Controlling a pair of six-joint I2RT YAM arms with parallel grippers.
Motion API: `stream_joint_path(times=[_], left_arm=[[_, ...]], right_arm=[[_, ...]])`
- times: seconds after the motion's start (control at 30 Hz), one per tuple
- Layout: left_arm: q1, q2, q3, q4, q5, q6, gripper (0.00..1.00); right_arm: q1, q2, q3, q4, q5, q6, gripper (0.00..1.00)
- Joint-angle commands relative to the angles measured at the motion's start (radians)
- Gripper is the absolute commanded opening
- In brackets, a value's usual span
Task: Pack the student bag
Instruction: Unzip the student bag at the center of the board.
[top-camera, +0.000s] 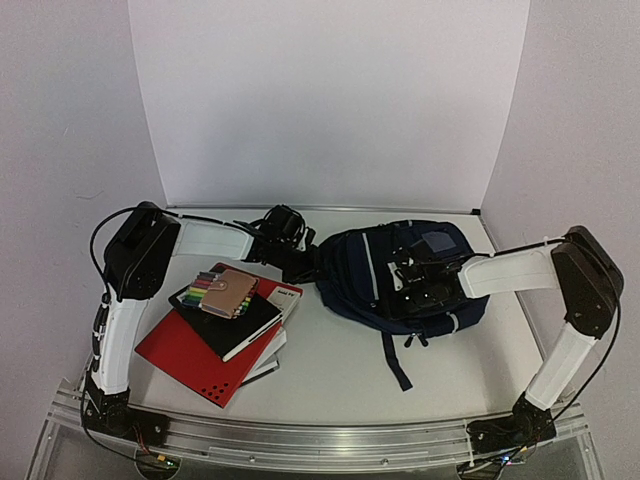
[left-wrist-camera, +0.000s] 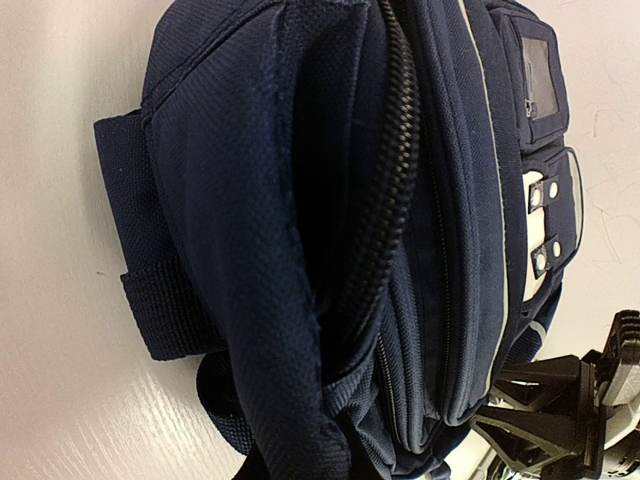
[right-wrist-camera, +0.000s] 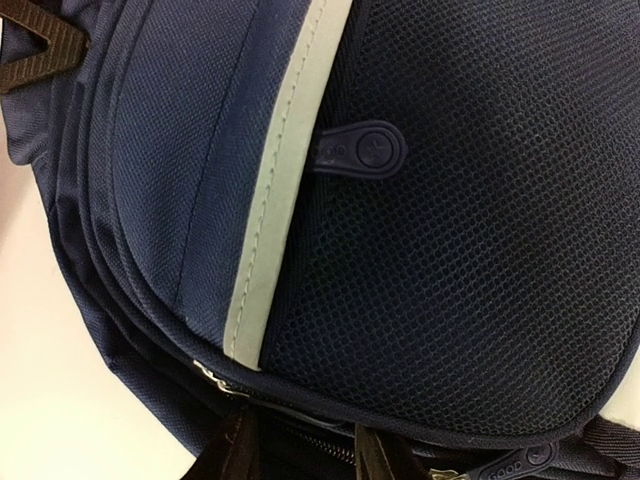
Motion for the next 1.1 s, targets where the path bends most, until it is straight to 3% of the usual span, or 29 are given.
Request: stream_joint_path(times=[0.0, 0.33, 0.6, 0.87, 0.97, 1.07], left_arm=[[-0.009, -0.013, 0.048, 0.031, 0.04, 0.006, 0.0], [-0.009, -0.001, 0.058, 0.033, 0.045, 0.004, 0.0], [-0.009, 0.005, 0.066, 0.026, 0.051, 0.005, 0.0], [-0.009, 0.008, 0.073, 0.021, 0.055, 0.007, 0.0], [-0.009, 0.011, 0.073, 0.02, 0.055, 0.006, 0.0], [-0.009, 0.013, 0.074, 0.02, 0.057, 0.005, 0.0]], right_arm=[[-0.002, 0.036, 0.045, 0.082, -0.022, -0.037, 0.21], [0.006, 0.031, 0.054, 0.093, -0.042, -0.084, 0.13], [0.018, 0.08, 0.091, 0.099, -0.051, -0.104, 0.25], [0.025, 0.114, 0.12, 0.101, -0.042, -0.133, 0.28], [0.032, 0.122, 0.132, 0.1, -0.044, -0.144, 0.25], [0.042, 0.116, 0.137, 0.101, -0.057, -0.155, 0.15]])
